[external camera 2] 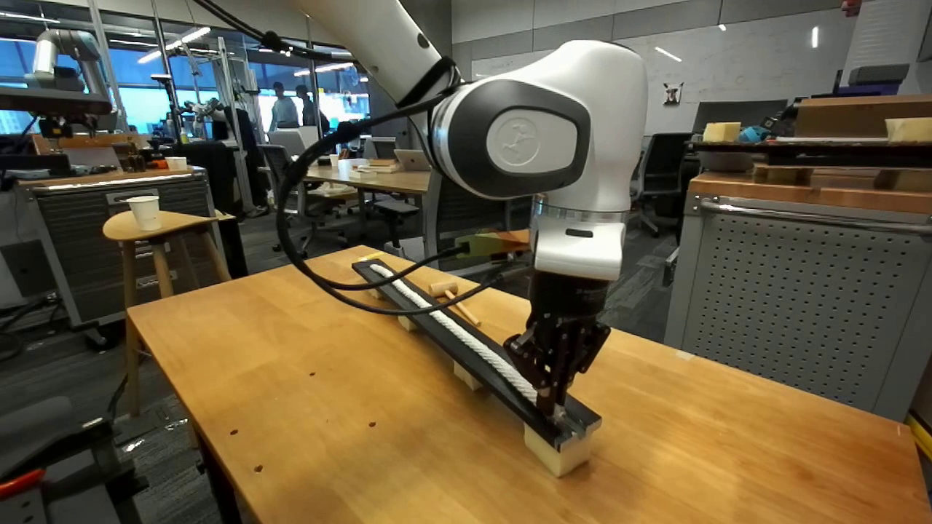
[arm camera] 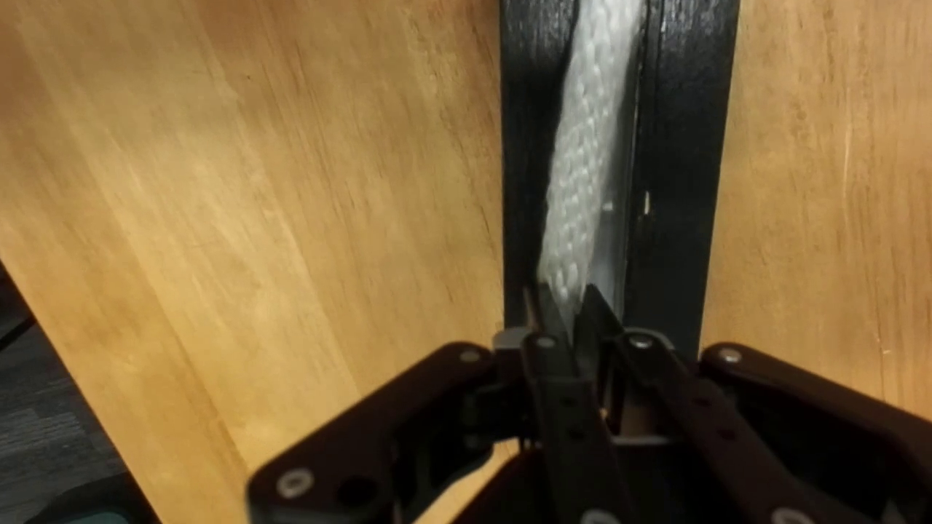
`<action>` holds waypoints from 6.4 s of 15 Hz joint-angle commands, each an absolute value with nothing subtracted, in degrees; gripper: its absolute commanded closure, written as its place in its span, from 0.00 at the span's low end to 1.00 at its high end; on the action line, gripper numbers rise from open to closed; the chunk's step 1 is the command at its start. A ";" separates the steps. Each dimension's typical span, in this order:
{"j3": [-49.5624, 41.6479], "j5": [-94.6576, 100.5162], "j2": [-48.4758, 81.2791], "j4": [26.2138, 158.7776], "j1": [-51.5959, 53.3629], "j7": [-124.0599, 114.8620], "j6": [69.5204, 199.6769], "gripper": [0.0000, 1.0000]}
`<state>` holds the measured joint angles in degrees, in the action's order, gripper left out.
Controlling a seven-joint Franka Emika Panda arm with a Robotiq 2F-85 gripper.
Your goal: Put the rope on the black thing
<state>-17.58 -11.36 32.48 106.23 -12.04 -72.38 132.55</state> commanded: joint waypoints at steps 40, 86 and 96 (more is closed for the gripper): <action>-17.77 -8.81 34.59 103.50 -11.50 -67.37 139.56 0.26; -18.45 -2.62 27.87 109.49 -10.41 -63.80 137.54 0.13; -15.30 -3.05 20.70 114.13 -10.73 -44.57 137.95 0.00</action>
